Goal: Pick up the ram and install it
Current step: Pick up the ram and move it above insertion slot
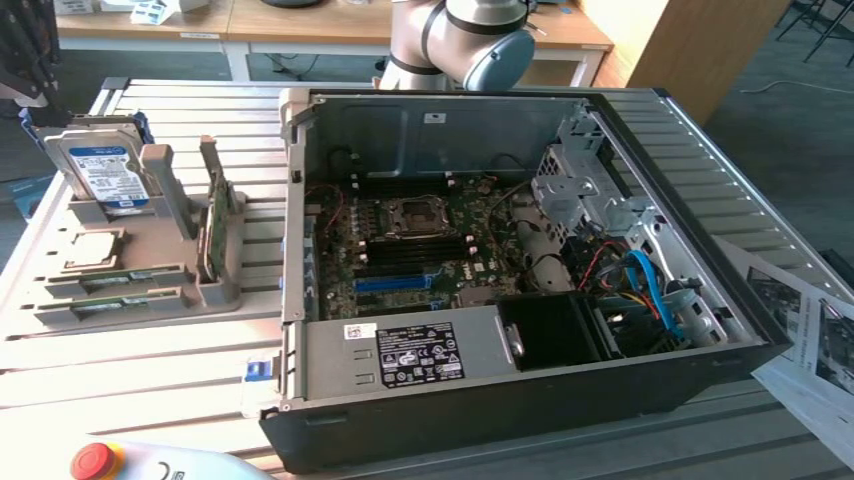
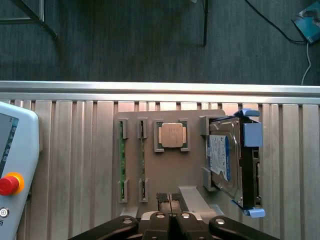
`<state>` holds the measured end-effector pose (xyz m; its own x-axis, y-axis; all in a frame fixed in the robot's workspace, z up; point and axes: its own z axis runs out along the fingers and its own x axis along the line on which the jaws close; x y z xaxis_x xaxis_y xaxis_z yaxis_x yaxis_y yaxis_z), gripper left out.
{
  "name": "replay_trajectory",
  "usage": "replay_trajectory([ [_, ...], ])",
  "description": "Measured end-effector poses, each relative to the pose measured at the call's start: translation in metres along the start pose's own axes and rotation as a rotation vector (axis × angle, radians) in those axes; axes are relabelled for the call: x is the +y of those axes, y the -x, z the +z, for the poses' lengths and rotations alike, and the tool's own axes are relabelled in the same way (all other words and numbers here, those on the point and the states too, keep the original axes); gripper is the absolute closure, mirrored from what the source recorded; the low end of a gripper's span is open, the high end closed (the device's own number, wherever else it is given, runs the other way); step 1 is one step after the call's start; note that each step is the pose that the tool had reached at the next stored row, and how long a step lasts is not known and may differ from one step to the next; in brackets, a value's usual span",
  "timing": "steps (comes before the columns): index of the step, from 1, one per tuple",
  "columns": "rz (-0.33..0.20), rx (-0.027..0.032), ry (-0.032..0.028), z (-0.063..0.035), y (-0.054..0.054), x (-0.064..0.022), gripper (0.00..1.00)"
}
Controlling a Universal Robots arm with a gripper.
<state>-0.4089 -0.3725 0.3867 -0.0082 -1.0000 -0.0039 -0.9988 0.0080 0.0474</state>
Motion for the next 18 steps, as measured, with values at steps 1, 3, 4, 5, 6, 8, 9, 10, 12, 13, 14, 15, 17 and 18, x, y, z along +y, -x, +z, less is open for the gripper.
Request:
replay_trajectory([
  [1,-0.001,0.0000,-0.0003,0.0000,0.0000,0.0000,0.89],
  [3,-0.003,0.0002,-0.0007,-0.0001,0.0000,0.0000,0.89],
  [4,-0.004,0.0002,-0.0011,-0.0001,0.0000,0.0000,0.89],
  [5,-0.005,0.0003,-0.0013,0.0000,0.0000,0.0000,0.89],
  [6,-0.007,0.0003,-0.0014,0.0000,0.0000,0.0001,0.89],
  [8,-0.007,0.0004,-0.0014,0.0000,0.0000,0.0001,0.89],
  [9,-0.007,0.0004,-0.0014,0.0000,0.0000,0.0000,0.89],
  [10,-0.007,0.0003,-0.0014,-0.0001,0.0000,0.0000,0.89],
  [12,-0.007,0.0004,-0.0013,-0.0001,-0.0001,0.0001,0.89],
  [13,-0.007,0.0004,-0.0013,-0.0001,-0.0005,0.0002,0.89],
  [14,-0.007,0.0004,-0.0014,0.0000,-0.0012,0.0002,0.89],
  [15,-0.007,0.0004,-0.0014,0.0000,-0.0024,0.0001,0.89],
  [17,-0.007,0.0004,-0.0013,-0.0001,-0.0054,0.0001,0.89],
  [18,-0.007,0.0004,-0.0013,-0.0001,-0.0070,0.0000,0.89],
])
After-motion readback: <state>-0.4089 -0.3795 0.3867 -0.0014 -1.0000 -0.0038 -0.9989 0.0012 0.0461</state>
